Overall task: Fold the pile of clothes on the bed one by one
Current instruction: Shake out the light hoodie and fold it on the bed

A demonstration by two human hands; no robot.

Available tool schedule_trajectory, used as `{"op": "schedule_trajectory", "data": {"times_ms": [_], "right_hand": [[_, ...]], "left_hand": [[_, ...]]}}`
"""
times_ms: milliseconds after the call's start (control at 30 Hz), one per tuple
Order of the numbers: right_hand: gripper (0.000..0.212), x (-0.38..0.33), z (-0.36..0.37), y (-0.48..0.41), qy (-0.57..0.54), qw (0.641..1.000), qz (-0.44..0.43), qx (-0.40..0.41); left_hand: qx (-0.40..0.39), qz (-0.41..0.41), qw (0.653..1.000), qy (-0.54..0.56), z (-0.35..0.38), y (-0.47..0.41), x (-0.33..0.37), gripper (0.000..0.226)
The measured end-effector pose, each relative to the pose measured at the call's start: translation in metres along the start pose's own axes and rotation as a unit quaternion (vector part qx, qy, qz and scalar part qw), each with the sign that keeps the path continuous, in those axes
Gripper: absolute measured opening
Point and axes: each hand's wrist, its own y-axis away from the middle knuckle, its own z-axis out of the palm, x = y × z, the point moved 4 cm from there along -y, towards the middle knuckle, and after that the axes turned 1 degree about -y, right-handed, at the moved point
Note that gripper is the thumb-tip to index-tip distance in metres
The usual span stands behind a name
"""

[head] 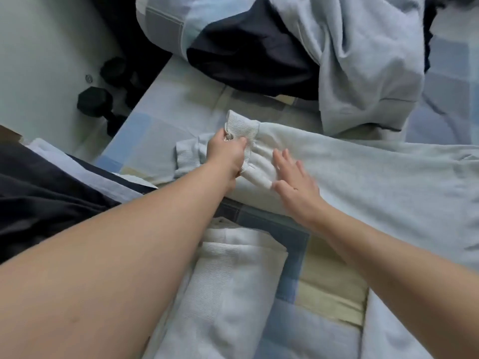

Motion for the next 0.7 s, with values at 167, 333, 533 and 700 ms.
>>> {"op": "schedule_trajectory", "data": {"times_ms": [167, 333, 533, 700], "right_hand": [[0.073, -0.051, 0.064, -0.052, 0.055, 0.997, -0.006, -0.053], [0.071, -0.065, 0.097, -0.076, 0.091, 0.99, 0.002, -0.105], [0.067, -0.049, 0.069, -0.073, 0.068, 0.994, -0.022, -0.084], [0.067, 0.022, -0.008, -0.053, 0.173, 0.981, 0.079, 0.017]], "left_hand": [[0.096, -0.01, 0.995, -0.035, -0.077, -0.043, 0.005, 0.021], [0.142, -0.061, 0.986, -0.059, -0.109, -0.07, -0.002, 0.026], [0.116, -0.044, 0.974, -0.191, -0.111, -0.093, 0.0, 0.033], [0.199, 0.116, 0.859, -0.458, -0.097, -0.08, 0.019, 0.043]]}}
